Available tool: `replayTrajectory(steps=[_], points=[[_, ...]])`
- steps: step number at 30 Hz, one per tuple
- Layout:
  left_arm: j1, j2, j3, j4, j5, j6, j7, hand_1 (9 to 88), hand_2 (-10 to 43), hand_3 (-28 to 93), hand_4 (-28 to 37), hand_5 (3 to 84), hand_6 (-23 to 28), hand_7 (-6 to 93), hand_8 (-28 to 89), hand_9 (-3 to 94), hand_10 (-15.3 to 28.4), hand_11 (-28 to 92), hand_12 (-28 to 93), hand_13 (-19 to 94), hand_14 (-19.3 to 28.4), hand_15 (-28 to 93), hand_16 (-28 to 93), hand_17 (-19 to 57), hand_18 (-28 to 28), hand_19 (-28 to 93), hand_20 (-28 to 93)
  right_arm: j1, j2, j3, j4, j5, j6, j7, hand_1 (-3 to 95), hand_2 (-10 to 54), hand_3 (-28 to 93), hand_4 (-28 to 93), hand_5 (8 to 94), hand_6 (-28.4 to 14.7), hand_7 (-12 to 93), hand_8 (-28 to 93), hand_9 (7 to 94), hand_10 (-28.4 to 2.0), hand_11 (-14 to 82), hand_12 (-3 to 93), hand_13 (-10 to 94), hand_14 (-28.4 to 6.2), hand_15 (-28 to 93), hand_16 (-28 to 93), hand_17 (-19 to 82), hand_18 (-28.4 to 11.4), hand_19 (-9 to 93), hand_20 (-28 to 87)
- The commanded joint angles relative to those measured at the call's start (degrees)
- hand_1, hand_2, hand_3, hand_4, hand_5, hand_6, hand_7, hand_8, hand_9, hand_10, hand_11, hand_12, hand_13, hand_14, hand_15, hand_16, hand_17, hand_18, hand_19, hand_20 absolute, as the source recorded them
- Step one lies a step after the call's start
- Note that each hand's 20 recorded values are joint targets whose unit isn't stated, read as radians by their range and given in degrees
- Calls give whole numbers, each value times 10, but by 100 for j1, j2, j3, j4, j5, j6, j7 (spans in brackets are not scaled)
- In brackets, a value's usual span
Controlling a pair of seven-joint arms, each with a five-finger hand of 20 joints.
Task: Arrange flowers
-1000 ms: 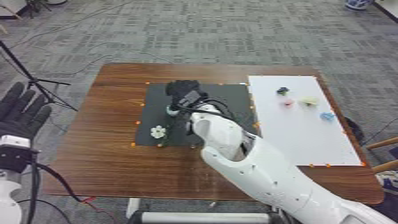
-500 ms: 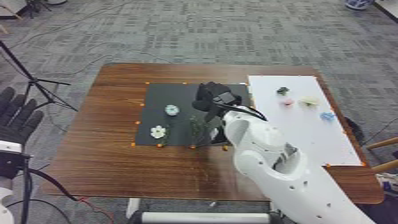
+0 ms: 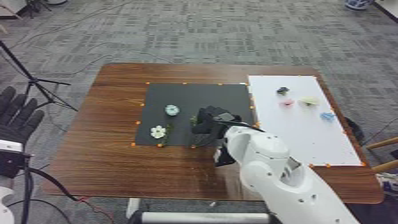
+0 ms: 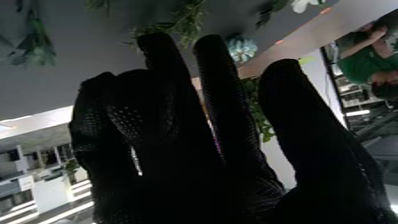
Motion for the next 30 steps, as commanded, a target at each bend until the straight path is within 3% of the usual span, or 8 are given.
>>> replayTrajectory(steps=[1, 13, 20, 30], points=[[36, -34, 30, -14, -12, 30, 48, 221, 192, 646, -283, 345, 74, 55, -62, 290, 123, 85, 115, 186, 122, 161, -20, -47, 87, 166, 88, 8, -209, -16, 220, 22, -141, -51, 343, 121, 671, -190, 645, -55, 97, -96, 655, -213, 109, 151, 700, -139, 739, 266, 340, -284, 854, 343], [71, -104, -12, -37, 7, 21, 6, 221, 192, 647, -283, 346, 74, 56, -63, 292, 124, 86, 116, 186, 121, 162, -19, -46, 85, 162, 89, -34, -253, -37, 336, 47, -210, 18, 338, 121, 679, -195, 606, -78, 90, -94, 632, -216, 105, 145, 688, -147, 729, 254, 327, -284, 834, 325], [83, -99, -26, -38, -24, 2, 13, 221, 191, 649, -283, 346, 74, 56, -64, 293, 123, 88, 114, 187, 121, 164, -19, -45, 85, 162, 90, -44, -329, 30, 455, 402, -257, 122, 341, 119, 684, -199, 631, -107, 76, -97, 611, -217, 103, 140, 674, -145, 723, 247, 321, -284, 828, 313], [99, -104, -38, -46, -32, -7, 10, 220, 190, 651, -283, 347, 73, 57, -64, 294, 122, 90, 115, 188, 122, 169, -19, -45, 85, 162, 90, -52, -267, 3, 530, 36, -5, -665, 347, 110, 691, -209, 624, -116, 67, -97, 578, -214, 99, 133, 657, -144, 714, 238, 306, -277, 817, 296]])
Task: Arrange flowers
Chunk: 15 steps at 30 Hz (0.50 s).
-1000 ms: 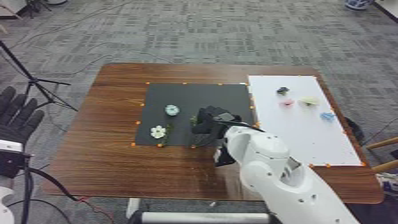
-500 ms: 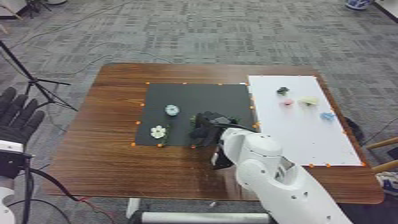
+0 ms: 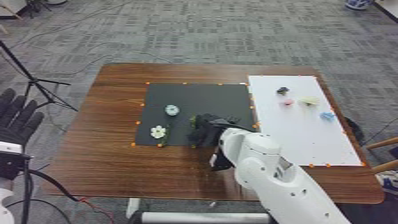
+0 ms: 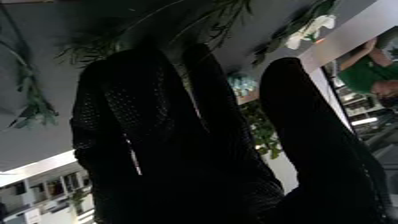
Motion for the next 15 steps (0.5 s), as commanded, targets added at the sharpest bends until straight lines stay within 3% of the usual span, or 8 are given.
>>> replayTrajectory(steps=[1, 9, 15], points=[[22, -66, -23, -29, -9, -11, -19, 220, 190, 652, -283, 348, 72, 58, -64, 294, 122, 90, 115, 189, 122, 169, -19, -45, 85, 163, 90, -27, 20, -52, 107, -381, 219, -678, 348, 108, 694, -211, 621, -114, 69, -96, 574, -212, 99, 132, 653, -144, 714, 237, 303, -273, 814, 294], [105, -94, -68, -57, -23, -15, 8, 220, 189, 652, -283, 348, 72, 59, -65, 294, 122, 90, 115, 189, 122, 171, -21, -45, 85, 164, 90, 22, 144, -152, 215, -840, 421, -1024, 352, 100, 712, -229, 608, -98, 87, -100, 551, -196, 103, 130, 634, -142, 711, 229, 288, -264, 800, 290], [133, -114, -86, -68, -31, -24, 7, 219, 189, 653, -283, 348, 72, 59, -65, 294, 122, 91, 115, 189, 121, 172, -21, -45, 84, 164, 90, 52, 225, -136, 225, -892, 467, -974, 350, 99, 718, -233, 598, -78, 104, -99, 526, -208, 99, 132, 618, -144, 719, 227, 282, -263, 799, 292]])
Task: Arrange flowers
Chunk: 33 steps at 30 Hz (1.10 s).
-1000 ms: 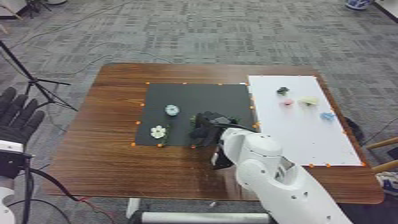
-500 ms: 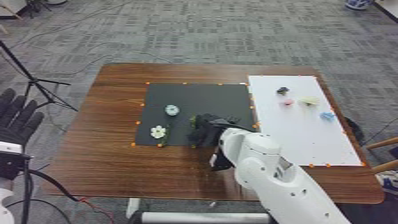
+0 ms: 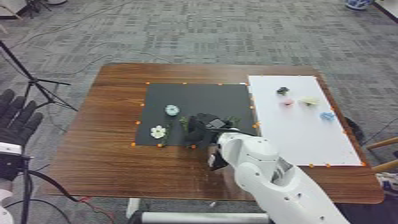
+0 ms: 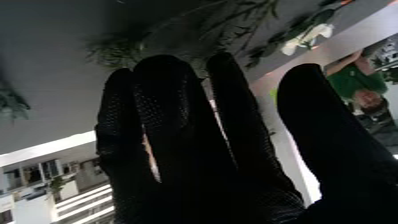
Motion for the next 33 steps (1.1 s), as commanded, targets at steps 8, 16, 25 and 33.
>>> replayTrajectory(steps=[8, 16, 25, 33], points=[[161, -93, -80, -70, -52, -19, 28, 220, 188, 653, -283, 350, 71, 61, -65, 296, 121, 94, 116, 190, 121, 175, -22, -45, 84, 164, 90, -27, 211, 32, -21, -260, 390, -84, 356, -8, 745, -244, 575, -34, 131, -114, 453, -218, 85, 132, 582, -151, 738, 218, 266, -260, 789, 296], [183, -65, -96, -67, -69, -19, 26, 219, 188, 655, -283, 350, 71, 62, -66, 296, 122, 93, 115, 190, 121, 176, -23, -45, 84, 164, 90, -169, 270, 144, -222, -103, 898, -168, 348, -48, 760, -251, 572, -28, 145, -119, 421, -224, 79, 126, 573, -156, 759, 211, 263, -261, 787, 300], [131, -43, -72, -40, -44, -7, -23, 220, 188, 655, -283, 350, 70, 62, -66, 296, 121, 93, 115, 190, 120, 174, -23, -45, 84, 165, 91, -78, 334, -631, -173, -940, 1841, 414, 298, -95, 733, -277, 432, -97, 117, -97, 395, -240, 84, 133, 583, -159, 787, 208, 273, -267, 802, 308], [-11, -30, 28, -2, -2, -10, -70, 219, 188, 655, -283, 349, 70, 64, -66, 296, 120, 96, 116, 190, 119, 174, -22, -45, 85, 165, 92, 163, 209, -1308, 244, -1910, 2189, 887, 273, -95, 695, -283, 362, -129, 60, -78, 349, -269, 72, 128, 588, -177, 804, 216, 284, -283, 820, 306]])
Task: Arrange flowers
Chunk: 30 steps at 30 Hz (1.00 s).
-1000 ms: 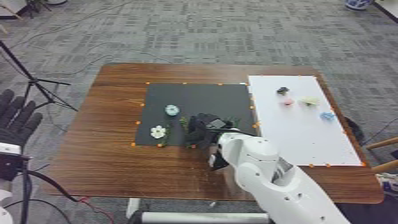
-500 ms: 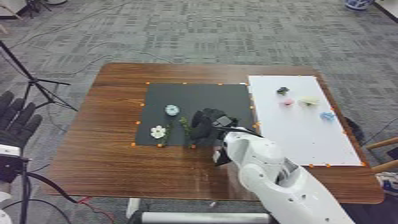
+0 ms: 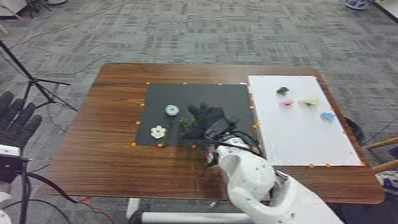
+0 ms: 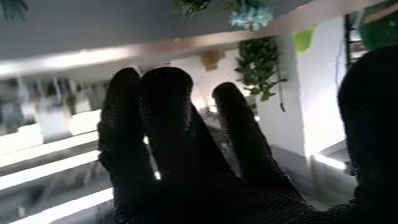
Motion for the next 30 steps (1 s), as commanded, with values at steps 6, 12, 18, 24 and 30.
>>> replayTrajectory(steps=[6, 12, 18, 24, 30], points=[[-40, -18, 28, -3, 9, -1, -28, 222, 188, 653, -283, 349, 70, 65, -66, 296, 120, 97, 117, 190, 119, 177, -22, -46, 86, 168, 92, 246, -164, -547, 417, -725, -68, 227, 283, -95, 696, -283, 325, -145, 37, -73, 315, -283, 60, 126, 585, -189, 818, 222, 289, -284, 825, 322], [-89, -35, 59, -1, 42, 8, -72, 222, 187, 654, -283, 350, 71, 65, -67, 296, 120, 97, 117, 191, 119, 179, -22, -46, 86, 168, 91, 415, -204, -792, 569, -906, -130, 212, 303, -95, 702, -283, 294, -149, 25, -72, 286, -284, 43, 125, 569, -201, 834, 225, 285, -284, 826, 346], [-89, -30, 65, -2, 33, -9, -67, 223, 188, 650, -283, 351, 71, 65, -66, 296, 122, 98, 117, 190, 121, 183, -23, -46, 87, 169, 91, 491, -245, -859, 662, -1003, -282, 176, 354, -95, 773, -282, 277, -150, 18, -71, 273, -284, 39, 126, 558, -201, 844, 221, 281, -284, 819, 373], [-8, -39, -6, -39, -28, -64, -27, 220, 188, 652, -283, 351, 72, 65, -67, 296, 121, 97, 117, 190, 121, 183, -25, -46, 87, 169, 90, 520, -182, -857, 636, -989, -488, 158, 415, -95, 817, -282, 274, -148, 25, -74, 265, -284, 40, 124, 555, -196, 847, 217, 280, -284, 815, 385], [43, -11, -8, -51, -70, -119, 8, 221, 181, 656, -283, 350, 72, 63, -65, 296, 123, 97, 118, 190, 121, 182, -25, -47, 88, 170, 90, 505, -169, -835, 584, -976, -747, 131, 434, -95, 849, -283, 256, -142, 38, -84, 254, -284, 44, 122, 542, -195, 845, 211, 275, -284, 813, 397]])
